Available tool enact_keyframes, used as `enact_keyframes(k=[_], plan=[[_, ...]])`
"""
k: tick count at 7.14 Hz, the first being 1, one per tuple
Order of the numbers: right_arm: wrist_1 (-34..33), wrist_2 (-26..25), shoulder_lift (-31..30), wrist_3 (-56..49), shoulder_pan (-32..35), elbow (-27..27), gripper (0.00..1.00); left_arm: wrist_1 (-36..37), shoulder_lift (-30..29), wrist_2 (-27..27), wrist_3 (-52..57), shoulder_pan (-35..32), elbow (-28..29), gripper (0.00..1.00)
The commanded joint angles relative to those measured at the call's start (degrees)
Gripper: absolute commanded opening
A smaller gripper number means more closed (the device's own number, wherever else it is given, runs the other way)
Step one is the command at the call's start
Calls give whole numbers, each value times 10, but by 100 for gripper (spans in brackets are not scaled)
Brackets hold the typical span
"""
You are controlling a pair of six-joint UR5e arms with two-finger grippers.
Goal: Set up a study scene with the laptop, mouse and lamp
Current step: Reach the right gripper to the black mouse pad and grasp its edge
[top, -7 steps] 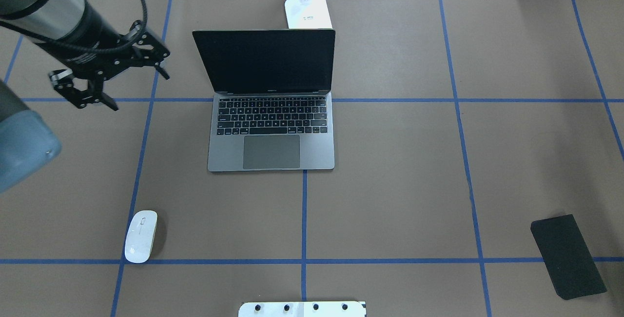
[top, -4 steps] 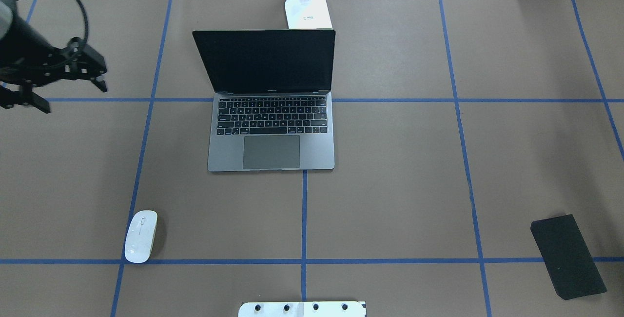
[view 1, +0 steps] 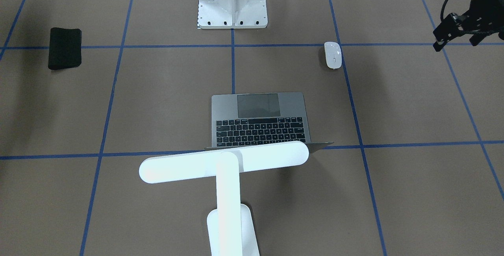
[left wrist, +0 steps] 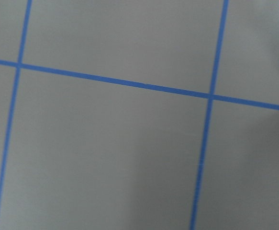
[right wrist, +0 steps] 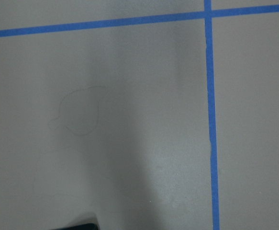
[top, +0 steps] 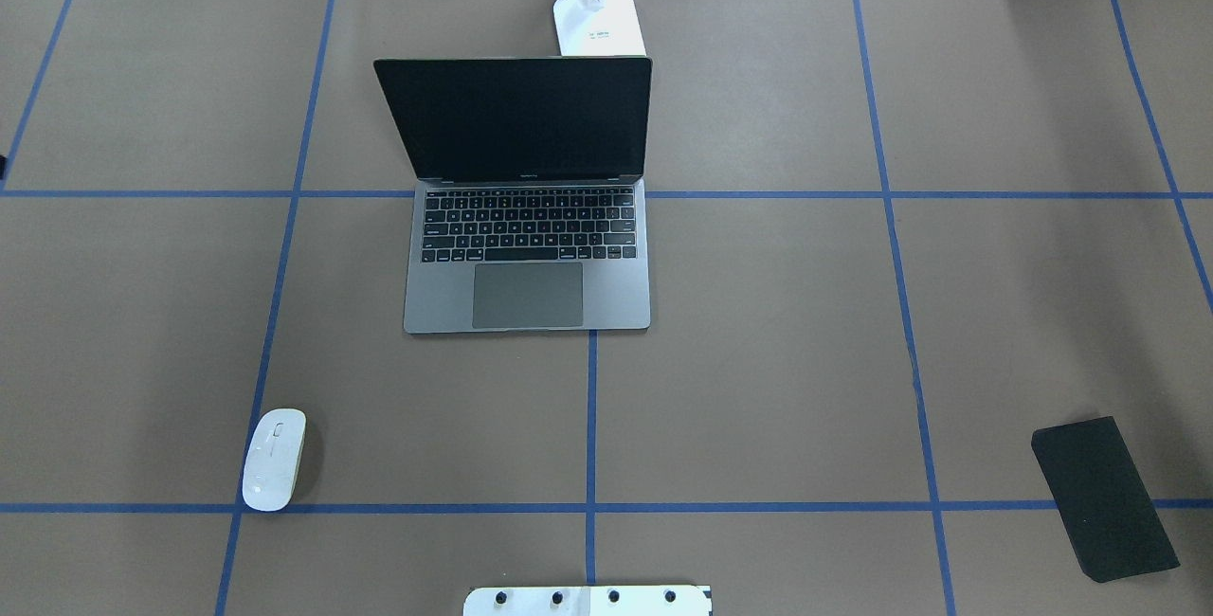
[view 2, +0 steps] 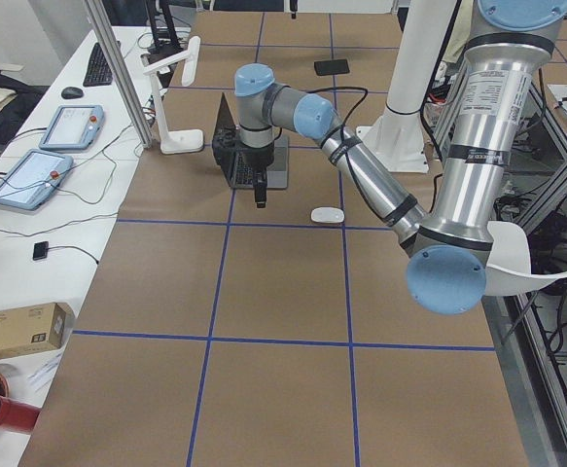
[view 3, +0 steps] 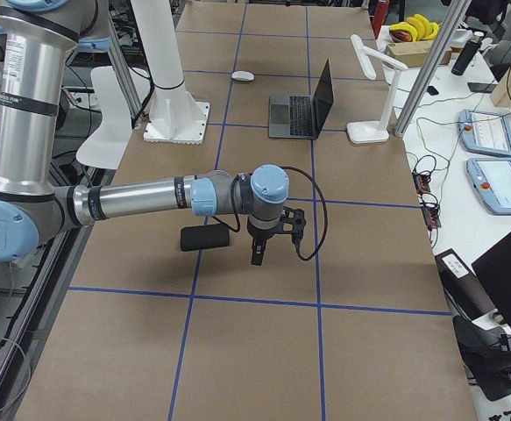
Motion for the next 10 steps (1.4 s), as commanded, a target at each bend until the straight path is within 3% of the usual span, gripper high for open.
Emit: enact_keyframes(k=[1, 4, 6, 8, 10], plan=[[1, 46, 8, 1, -12, -10, 100, -6, 29, -3, 90, -37, 7, 99], [28, 147, -3, -7, -71, -11, 100, -7, 55, -4, 152, -62, 1, 99], [65, 140, -13, -12, -116, -61, 100, -8, 69, -4, 196, -86, -3, 99], [138, 139, -20, -7, -166, -119, 100, -58, 110, -4, 201, -88, -10, 99], [162, 136, -31, -5, -214, -122, 100, -74, 124, -4, 221, -102, -10, 99]])
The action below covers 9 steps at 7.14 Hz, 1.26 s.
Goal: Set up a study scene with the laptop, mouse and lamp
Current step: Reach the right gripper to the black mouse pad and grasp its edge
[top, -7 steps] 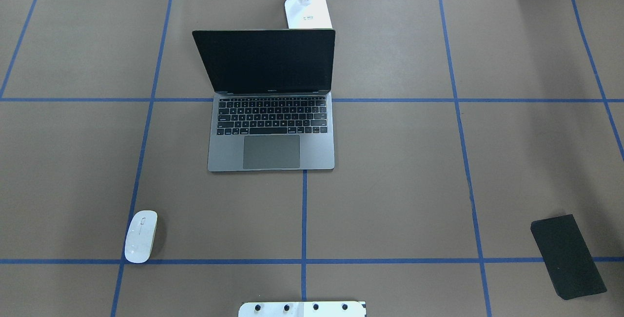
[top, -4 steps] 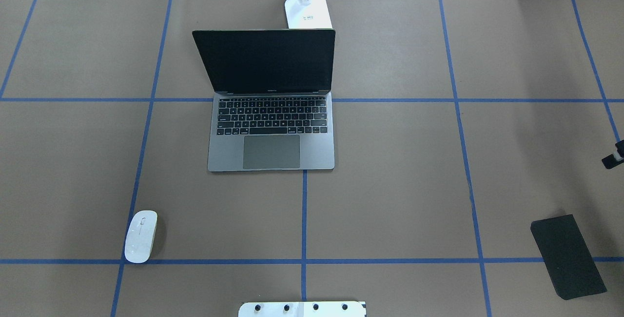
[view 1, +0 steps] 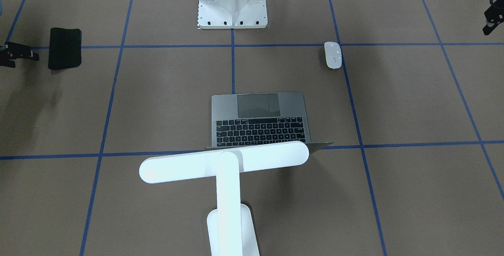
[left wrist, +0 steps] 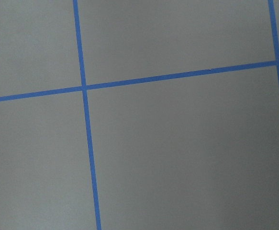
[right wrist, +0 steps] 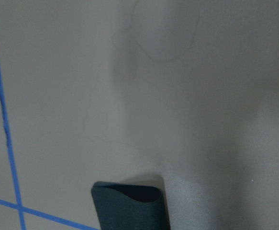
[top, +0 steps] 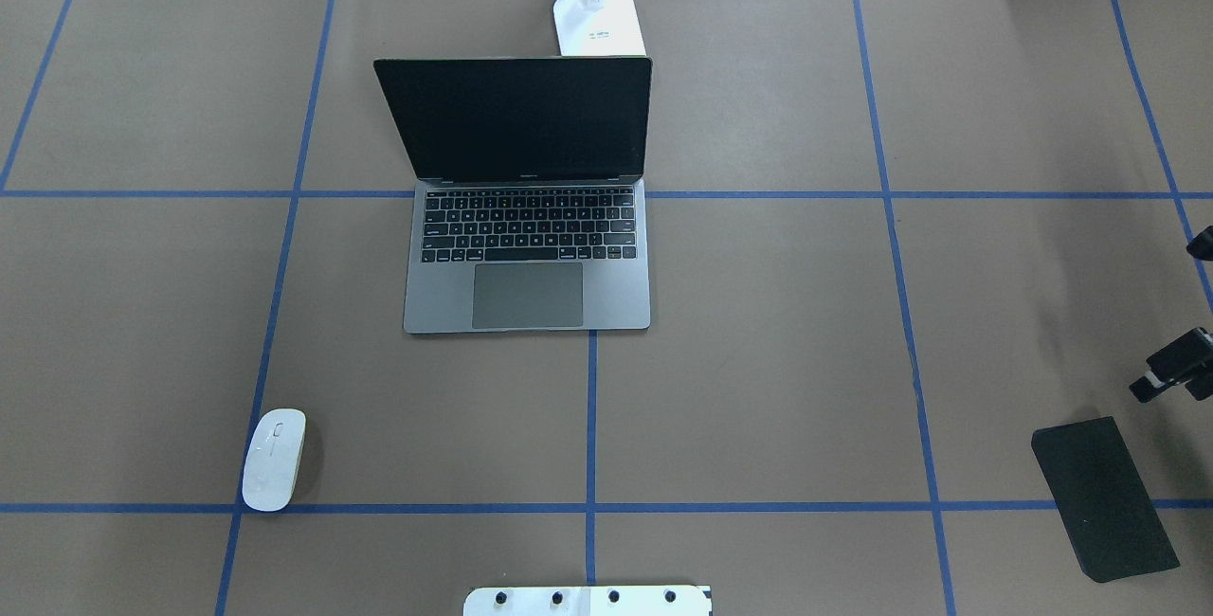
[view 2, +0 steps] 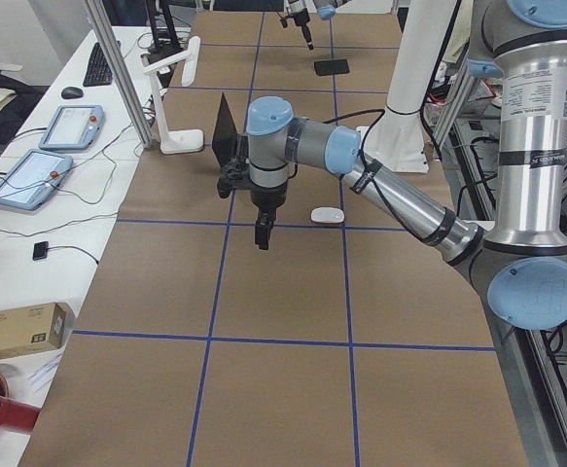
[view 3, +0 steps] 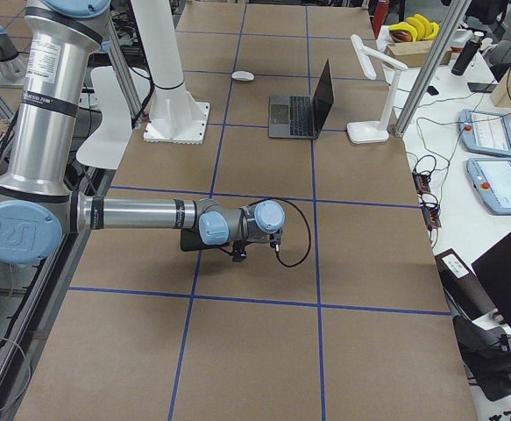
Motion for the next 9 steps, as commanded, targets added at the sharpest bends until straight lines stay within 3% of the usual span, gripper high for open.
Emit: enact_keyframes(k=[1, 9], plan=[[16, -7, -3, 3, -38, -5, 100, -9, 10, 0, 13, -11, -1, 99], [17, -20, -4, 32, -101, -1, 96, -30, 32, 0, 13, -20, -12, 99]])
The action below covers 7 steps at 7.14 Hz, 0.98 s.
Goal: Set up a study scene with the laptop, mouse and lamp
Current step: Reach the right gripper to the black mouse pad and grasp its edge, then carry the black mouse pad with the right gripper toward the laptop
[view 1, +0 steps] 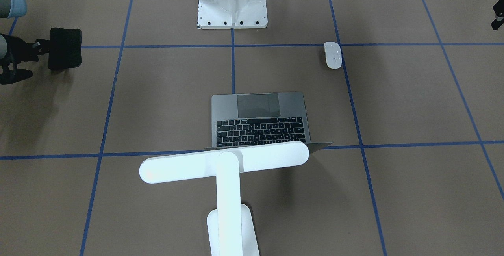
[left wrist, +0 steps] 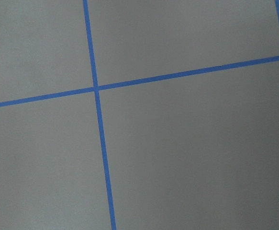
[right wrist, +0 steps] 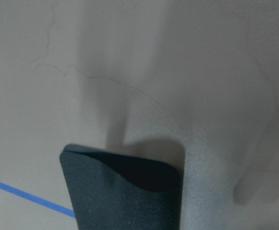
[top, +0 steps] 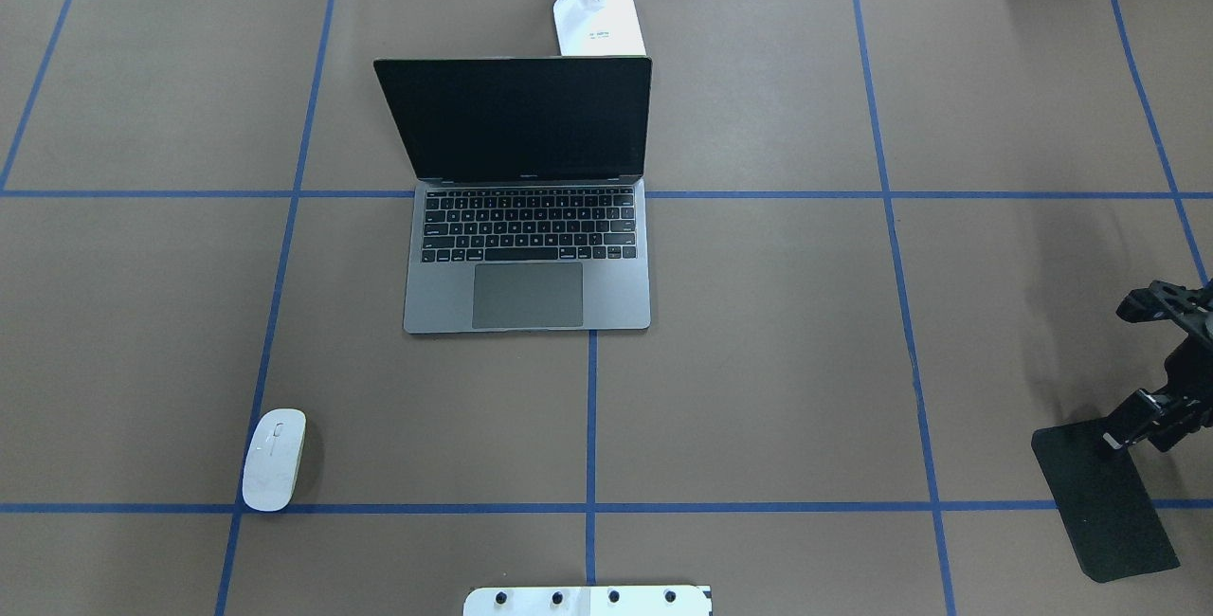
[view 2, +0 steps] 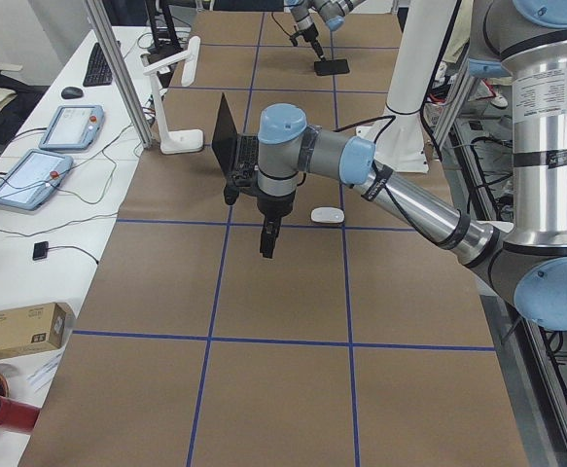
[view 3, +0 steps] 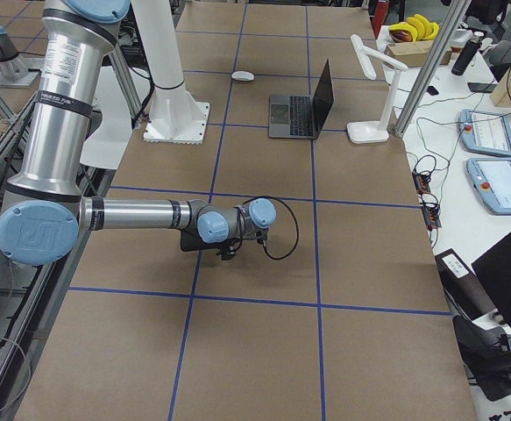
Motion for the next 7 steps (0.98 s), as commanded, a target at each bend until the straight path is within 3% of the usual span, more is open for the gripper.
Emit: enact_keyframes(k=[1, 2, 6, 7], plan=[[0, 0, 0, 4, -11, 0, 89, 1, 0, 1, 0, -1, -2, 99], [-1, 0, -1, 4, -11, -1, 75, 1, 0, 1, 0, -2, -2, 99], [0, 0, 0, 19, -11, 0, 0, 1, -1, 1, 0, -5, -3, 99], [0, -1, 0, 18, -11, 2, 0, 1, -1, 1, 0, -6, -3, 99]])
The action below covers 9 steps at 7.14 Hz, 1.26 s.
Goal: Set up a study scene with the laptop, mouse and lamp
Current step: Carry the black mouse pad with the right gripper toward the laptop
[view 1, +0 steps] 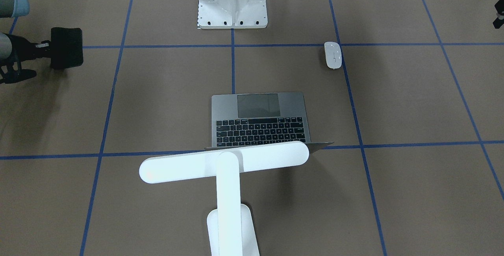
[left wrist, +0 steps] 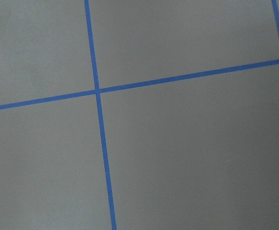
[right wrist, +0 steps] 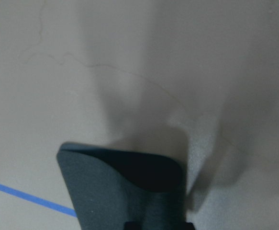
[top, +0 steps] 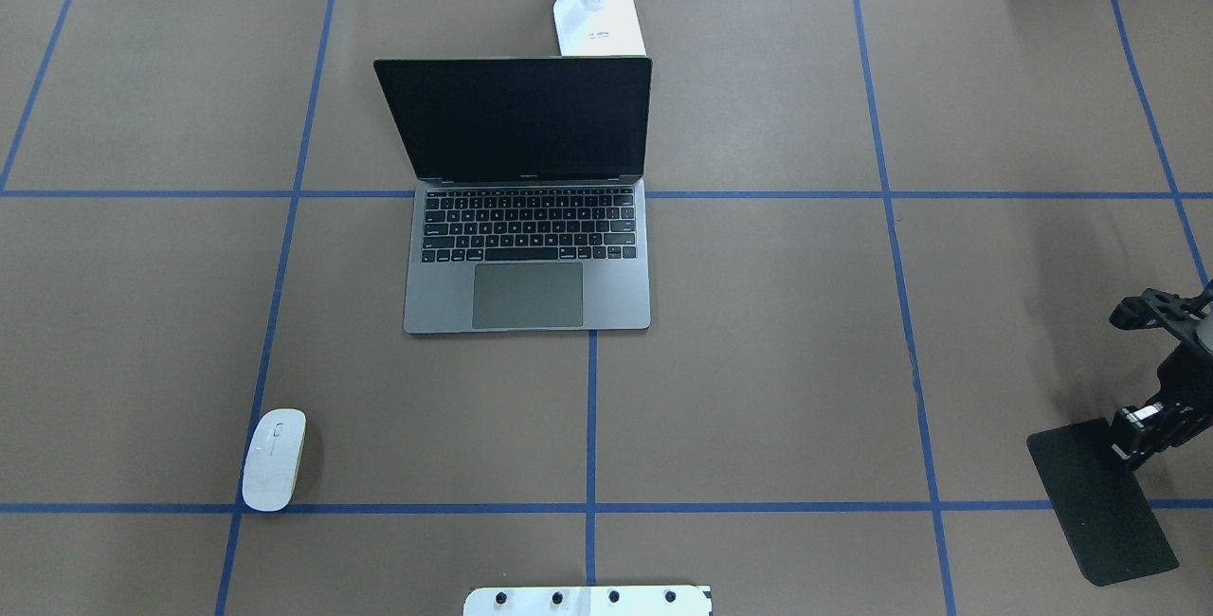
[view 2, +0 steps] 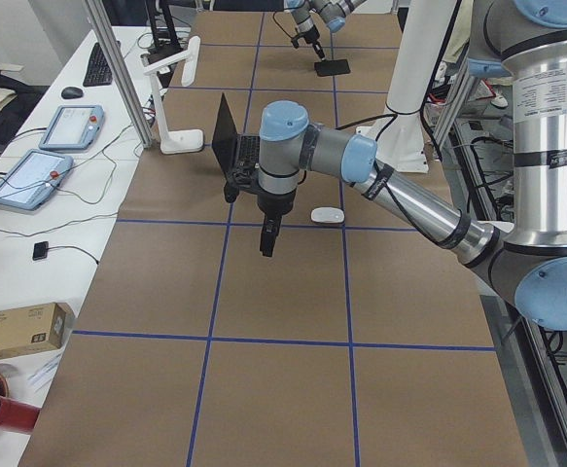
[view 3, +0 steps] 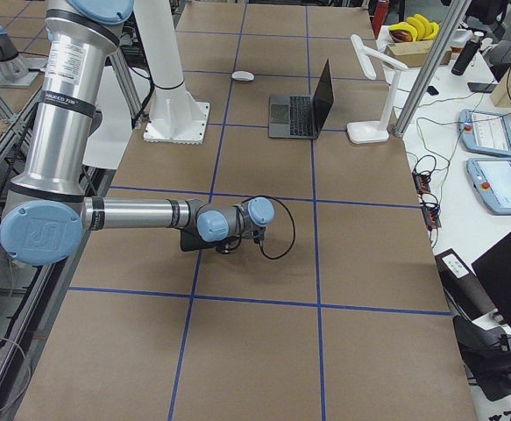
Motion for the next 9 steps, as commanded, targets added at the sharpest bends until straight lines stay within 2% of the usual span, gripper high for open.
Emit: enact_keyframes(k=[1, 3, 5, 7, 9], plan=[[0, -1, 1, 1, 0, 8, 0, 0, 1, 0, 0, -1, 1, 99], [-5, 3, 7, 4, 0, 36, 0, 4, 0, -1, 22, -13, 7, 99], [-31, 10, 12, 30, 17, 94, 0, 5, -3, -1, 37, -18, 10, 99], [-83, 8, 83, 42, 67, 118, 0, 4, -11, 0, 39, -16, 14, 99], [-163, -1, 178, 61, 82, 127, 0, 4, -11, 0, 40, -15, 11, 99]])
